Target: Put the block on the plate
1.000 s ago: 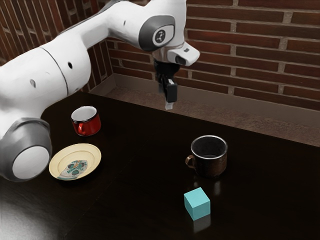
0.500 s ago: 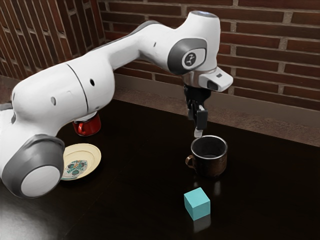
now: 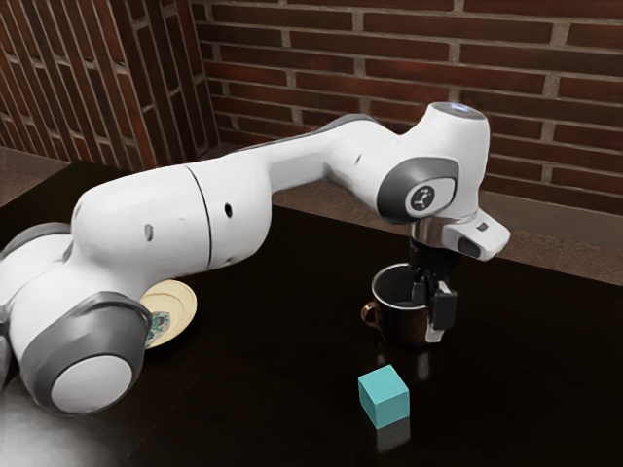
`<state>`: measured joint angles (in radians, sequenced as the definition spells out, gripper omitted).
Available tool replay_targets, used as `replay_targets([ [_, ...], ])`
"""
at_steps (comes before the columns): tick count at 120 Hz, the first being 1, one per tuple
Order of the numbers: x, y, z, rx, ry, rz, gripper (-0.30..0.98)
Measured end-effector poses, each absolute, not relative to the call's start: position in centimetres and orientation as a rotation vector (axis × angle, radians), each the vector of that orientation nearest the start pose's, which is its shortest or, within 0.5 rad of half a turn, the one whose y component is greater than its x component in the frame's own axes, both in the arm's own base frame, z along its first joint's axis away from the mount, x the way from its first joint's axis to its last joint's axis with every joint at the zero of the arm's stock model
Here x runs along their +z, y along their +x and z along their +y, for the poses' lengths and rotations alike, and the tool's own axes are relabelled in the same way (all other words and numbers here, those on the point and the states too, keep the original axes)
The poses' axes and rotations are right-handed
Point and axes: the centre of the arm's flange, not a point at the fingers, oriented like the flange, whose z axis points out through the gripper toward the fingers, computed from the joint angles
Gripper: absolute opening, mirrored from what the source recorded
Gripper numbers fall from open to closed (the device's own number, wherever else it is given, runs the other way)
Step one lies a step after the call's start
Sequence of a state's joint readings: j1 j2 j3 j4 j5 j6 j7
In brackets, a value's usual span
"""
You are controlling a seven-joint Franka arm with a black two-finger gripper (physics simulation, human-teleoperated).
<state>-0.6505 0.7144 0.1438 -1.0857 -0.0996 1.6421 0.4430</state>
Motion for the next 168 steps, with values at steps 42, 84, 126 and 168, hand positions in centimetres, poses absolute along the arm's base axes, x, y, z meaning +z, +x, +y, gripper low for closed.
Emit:
replay_targets([
  [42,37.8,59.3,-35.8,0.178,-2.828,1.400,0.69],
  [84,37.1,57.7,-33.7,0.079,-2.858,1.367,0.69],
  [126,31.8,57.3,-32.4,0.125,-2.874,1.323,0.69],
  [168,29.8,57.3,-34.1,0.115,-2.855,1.338,0.69],
])
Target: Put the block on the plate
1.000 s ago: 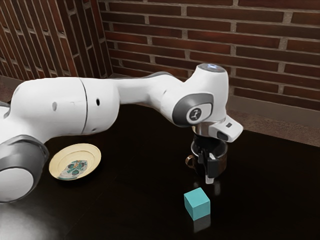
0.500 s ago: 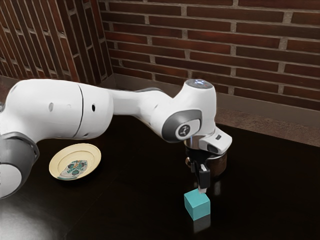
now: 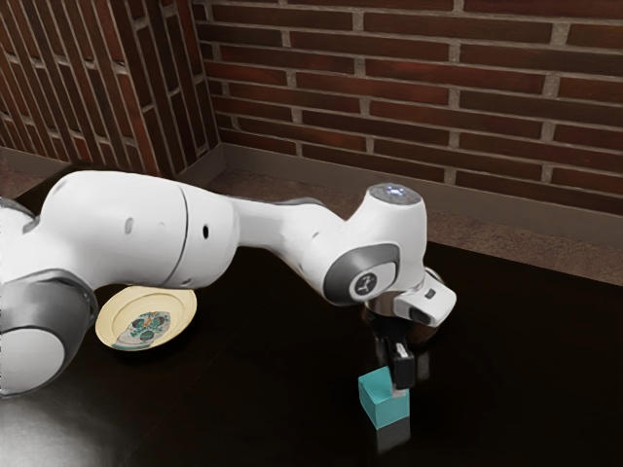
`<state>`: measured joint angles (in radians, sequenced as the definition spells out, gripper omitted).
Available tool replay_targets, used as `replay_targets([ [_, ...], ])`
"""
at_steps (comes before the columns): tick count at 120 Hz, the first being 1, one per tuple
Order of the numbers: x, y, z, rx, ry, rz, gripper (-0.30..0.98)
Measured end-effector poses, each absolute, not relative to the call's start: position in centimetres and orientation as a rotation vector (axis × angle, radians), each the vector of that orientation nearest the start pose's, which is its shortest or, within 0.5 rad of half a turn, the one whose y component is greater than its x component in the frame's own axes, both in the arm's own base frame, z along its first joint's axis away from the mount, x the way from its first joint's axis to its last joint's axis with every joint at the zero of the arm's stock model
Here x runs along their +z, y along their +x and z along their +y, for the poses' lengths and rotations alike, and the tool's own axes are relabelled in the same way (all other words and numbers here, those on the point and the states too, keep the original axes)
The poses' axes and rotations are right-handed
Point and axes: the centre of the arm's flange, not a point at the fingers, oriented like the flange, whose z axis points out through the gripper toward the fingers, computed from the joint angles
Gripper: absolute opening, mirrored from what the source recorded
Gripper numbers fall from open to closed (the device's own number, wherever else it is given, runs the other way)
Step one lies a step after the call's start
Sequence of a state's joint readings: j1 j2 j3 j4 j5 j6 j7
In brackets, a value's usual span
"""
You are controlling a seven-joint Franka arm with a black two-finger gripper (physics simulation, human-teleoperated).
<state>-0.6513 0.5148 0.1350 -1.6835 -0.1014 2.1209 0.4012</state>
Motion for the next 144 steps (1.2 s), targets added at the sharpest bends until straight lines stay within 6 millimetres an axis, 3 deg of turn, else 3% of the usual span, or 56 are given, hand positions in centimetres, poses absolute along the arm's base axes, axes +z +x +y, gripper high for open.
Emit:
replay_targets([
  [35,29.2,57.2,-35.1,0.122,-2.844,1.341,0.69],
  [60,26.2,57.4,-35.3,0.181,-2.839,1.322,0.69],
  [77,25.6,57.4,-35.4,0.190,-2.838,1.314,0.46],
  [97,26.0,57.4,-35.4,0.177,-2.837,1.308,0.42],
  [105,27.9,57.6,-35.5,0.135,-2.843,1.310,0.41],
  [124,35.8,57.7,-34.9,-0.005,-2.831,1.316,0.39],
  [144,42.2,57.3,-33.5,-0.088,-2.822,1.305,0.39],
])
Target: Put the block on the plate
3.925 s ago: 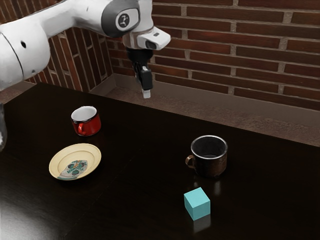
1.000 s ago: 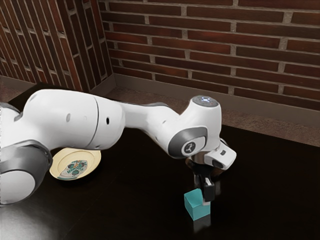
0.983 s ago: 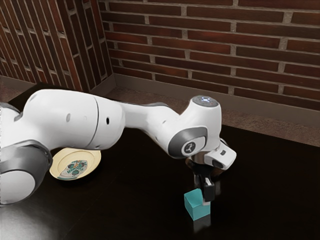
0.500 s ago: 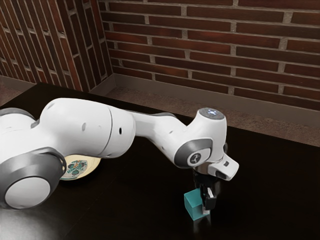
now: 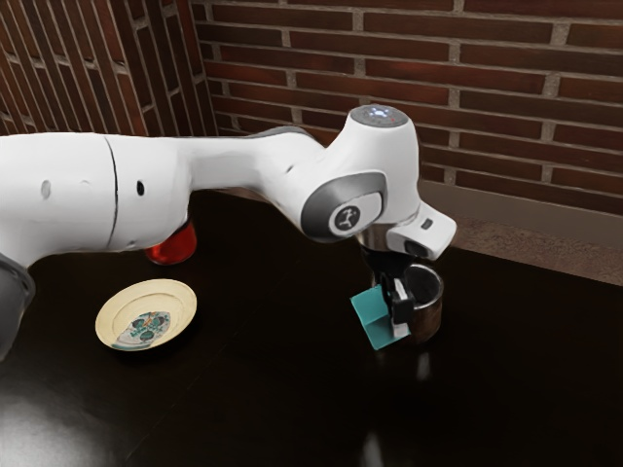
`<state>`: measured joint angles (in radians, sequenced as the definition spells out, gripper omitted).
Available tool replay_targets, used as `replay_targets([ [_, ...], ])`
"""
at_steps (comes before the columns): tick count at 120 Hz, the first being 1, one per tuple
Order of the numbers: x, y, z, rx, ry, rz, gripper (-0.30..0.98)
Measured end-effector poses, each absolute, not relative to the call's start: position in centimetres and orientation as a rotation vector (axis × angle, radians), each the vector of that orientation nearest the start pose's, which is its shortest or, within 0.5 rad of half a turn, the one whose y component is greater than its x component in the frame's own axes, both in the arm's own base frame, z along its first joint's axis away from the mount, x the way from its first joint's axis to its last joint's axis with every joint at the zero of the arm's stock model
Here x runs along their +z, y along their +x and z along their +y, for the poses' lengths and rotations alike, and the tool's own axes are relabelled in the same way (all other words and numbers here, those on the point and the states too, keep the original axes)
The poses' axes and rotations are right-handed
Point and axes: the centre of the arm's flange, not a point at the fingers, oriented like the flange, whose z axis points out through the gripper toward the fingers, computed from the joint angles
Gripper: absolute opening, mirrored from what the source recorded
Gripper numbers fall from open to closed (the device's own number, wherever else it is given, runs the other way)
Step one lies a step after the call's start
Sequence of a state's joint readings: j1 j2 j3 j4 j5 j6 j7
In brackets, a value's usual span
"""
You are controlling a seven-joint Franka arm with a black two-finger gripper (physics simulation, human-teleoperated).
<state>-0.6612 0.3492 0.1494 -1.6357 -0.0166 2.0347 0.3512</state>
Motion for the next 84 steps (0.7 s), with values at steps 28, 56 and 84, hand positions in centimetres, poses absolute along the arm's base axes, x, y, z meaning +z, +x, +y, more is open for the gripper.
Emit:
replay_targets([
  [28,45.8,60.1,-24.4,-0.071,-2.861,1.098,0.39],
  [56,45.8,63.1,-12.2,0.014,-2.934,0.875,0.39],
  [84,44.7,64.1,-0.1,0.083,-3.010,0.710,0.39],
])
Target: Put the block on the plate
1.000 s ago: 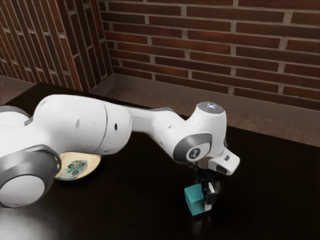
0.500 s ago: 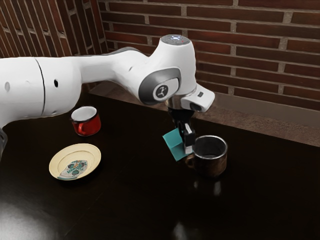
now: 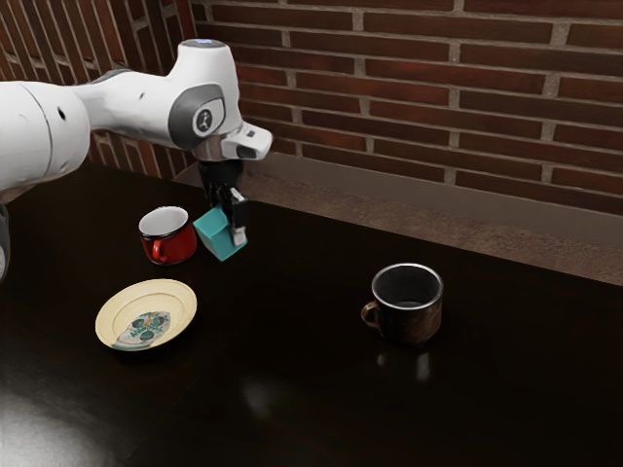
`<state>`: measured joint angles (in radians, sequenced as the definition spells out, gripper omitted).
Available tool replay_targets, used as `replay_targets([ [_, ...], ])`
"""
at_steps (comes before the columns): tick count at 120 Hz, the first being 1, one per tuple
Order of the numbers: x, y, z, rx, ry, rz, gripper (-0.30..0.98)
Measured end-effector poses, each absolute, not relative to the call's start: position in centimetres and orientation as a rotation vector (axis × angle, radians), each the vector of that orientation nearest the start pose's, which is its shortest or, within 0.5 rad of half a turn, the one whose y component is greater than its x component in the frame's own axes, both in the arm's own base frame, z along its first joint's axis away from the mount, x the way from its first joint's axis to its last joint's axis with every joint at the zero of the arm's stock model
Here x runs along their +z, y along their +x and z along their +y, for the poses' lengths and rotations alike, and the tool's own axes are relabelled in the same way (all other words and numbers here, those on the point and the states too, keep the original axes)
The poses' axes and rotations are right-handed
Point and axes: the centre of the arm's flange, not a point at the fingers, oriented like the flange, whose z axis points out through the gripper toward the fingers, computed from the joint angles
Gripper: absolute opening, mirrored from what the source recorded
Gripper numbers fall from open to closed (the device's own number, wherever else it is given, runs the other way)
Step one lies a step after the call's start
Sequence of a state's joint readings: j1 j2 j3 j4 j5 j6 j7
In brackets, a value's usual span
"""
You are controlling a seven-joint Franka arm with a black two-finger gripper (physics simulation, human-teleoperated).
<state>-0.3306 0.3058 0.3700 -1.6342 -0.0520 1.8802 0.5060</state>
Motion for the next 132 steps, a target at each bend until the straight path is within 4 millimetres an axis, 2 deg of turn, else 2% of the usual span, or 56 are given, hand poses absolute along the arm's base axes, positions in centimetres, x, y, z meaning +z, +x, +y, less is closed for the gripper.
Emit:
replay_targets([
  [16,44.3,64.0,4.4,0.098,-3.036,0.682,0.39],
  [34,42.1,64.0,7.8,0.133,-3.073,0.703,0.39],
  [75,39.1,63.4,15.1,0.155,-3.102,0.729,0.39],
  [86,38.7,63.3,16.2,0.148,-3.100,0.750,0.39],
  [93,38.3,63.3,16.3,0.143,-3.093,0.776,0.39],
  [105,36.4,63.4,15.9,0.162,-3.090,0.825,0.39],
  [119,33.6,62.5,15.9,0.196,-3.095,0.854,0.39],
  [132,32.9,62.0,16.2,0.187,-3.094,0.870,0.39],
])
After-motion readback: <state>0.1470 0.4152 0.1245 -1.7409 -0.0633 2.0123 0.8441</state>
